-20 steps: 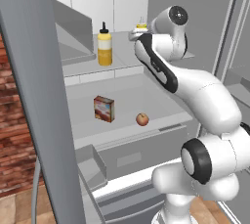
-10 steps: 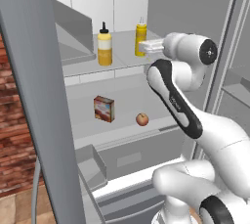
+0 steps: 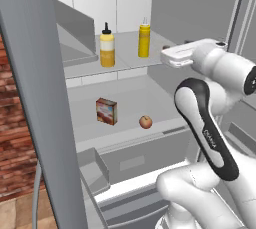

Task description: Place the mustard and mustard from the counter to the top shelf of the fridge. If the existing items in the fridge are on the top shelf, move them to other shelves.

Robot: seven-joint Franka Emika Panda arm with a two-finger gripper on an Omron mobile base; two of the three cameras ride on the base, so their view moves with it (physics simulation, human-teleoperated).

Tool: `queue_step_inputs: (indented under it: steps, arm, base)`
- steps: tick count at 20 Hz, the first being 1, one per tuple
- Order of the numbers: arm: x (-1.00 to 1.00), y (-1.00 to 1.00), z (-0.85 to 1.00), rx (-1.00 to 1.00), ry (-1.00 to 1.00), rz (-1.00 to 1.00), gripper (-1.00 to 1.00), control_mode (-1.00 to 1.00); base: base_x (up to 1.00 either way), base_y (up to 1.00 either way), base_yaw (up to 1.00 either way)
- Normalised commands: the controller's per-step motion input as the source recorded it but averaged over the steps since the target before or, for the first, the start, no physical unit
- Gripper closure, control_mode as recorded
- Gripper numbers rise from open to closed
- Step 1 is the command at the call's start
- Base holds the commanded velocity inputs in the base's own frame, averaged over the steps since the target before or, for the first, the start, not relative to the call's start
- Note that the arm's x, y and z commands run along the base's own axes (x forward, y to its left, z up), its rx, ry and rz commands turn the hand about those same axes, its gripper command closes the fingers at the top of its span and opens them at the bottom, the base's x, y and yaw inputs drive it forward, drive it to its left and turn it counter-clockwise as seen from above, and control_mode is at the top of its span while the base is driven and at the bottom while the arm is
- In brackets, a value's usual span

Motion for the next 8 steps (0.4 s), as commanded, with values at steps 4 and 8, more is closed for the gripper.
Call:
queue_step_inputs:
  steps: [4, 8]
  arm:
    - [-1.0, -0.01, 0.68, -0.04, 0.0, 0.08, -1.0, -1.0]
    - [-1.0, 0.04, 0.62, -0.16, 0.0, 0.13, -1.0, -1.0]
  base:
    - [0.0, 0.0, 0.0]
    - [0.0, 0.0, 0.0]
